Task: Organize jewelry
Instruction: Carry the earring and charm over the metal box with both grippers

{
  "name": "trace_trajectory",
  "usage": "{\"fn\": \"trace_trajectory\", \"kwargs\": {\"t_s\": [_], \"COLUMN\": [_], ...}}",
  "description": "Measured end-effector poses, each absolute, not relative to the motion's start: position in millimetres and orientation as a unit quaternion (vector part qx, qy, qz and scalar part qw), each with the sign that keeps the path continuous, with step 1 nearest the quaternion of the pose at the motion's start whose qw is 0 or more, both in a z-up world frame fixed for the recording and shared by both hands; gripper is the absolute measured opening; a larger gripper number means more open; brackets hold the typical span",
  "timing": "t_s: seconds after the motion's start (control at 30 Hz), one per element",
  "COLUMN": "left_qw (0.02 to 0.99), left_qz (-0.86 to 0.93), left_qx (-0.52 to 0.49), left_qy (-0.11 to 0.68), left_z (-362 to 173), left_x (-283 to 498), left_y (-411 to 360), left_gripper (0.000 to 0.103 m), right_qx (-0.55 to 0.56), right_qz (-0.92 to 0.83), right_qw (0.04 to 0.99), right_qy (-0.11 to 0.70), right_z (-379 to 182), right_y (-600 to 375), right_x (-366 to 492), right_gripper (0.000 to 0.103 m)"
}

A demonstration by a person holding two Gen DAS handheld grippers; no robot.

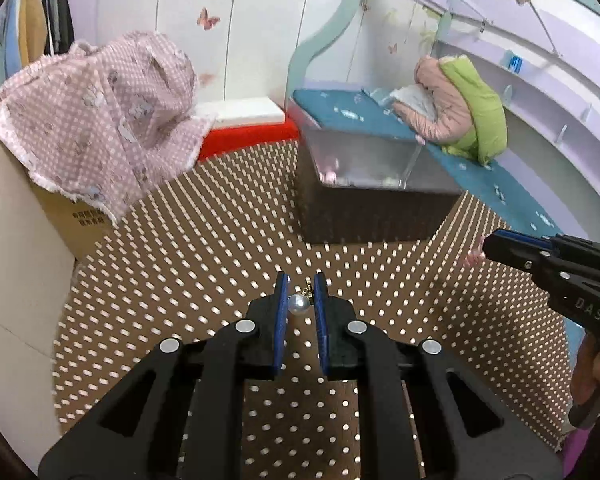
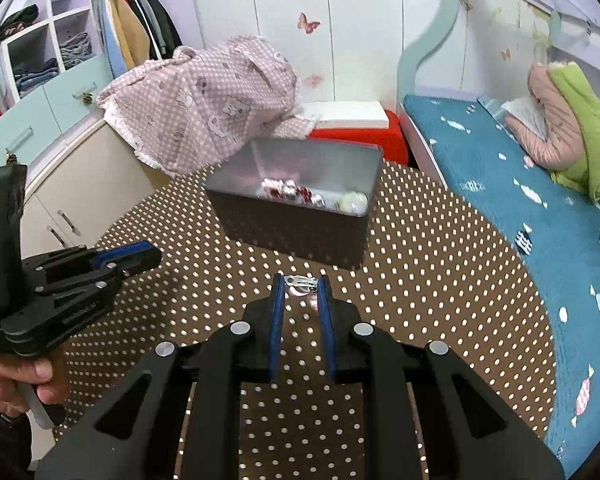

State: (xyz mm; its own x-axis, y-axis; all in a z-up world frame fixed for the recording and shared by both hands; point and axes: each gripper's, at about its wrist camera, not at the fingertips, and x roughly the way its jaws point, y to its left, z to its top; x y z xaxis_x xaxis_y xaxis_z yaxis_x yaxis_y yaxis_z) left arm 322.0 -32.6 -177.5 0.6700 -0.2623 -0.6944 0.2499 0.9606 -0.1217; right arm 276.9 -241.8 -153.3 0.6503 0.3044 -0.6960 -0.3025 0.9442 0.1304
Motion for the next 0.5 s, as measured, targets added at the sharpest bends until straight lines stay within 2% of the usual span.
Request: {"fn": "trace_trajectory", "kwargs": {"t_s": [0.5], "left_qw": [0.943], "left_qz": [-0.184], "left_qx": [0.004], "left_qy": [0.277], "left_z": [-57], "left_x": [341], "left_y": [-50], "left_gripper": [0.013], "right_qx": [-0.038], "right_qz": [0.169], "right_qw": [0.941], "right_qy": [0.292], "right_z": [-60], "right_y": [-234], "right_x": [297], "right_gripper": [0.015]}}
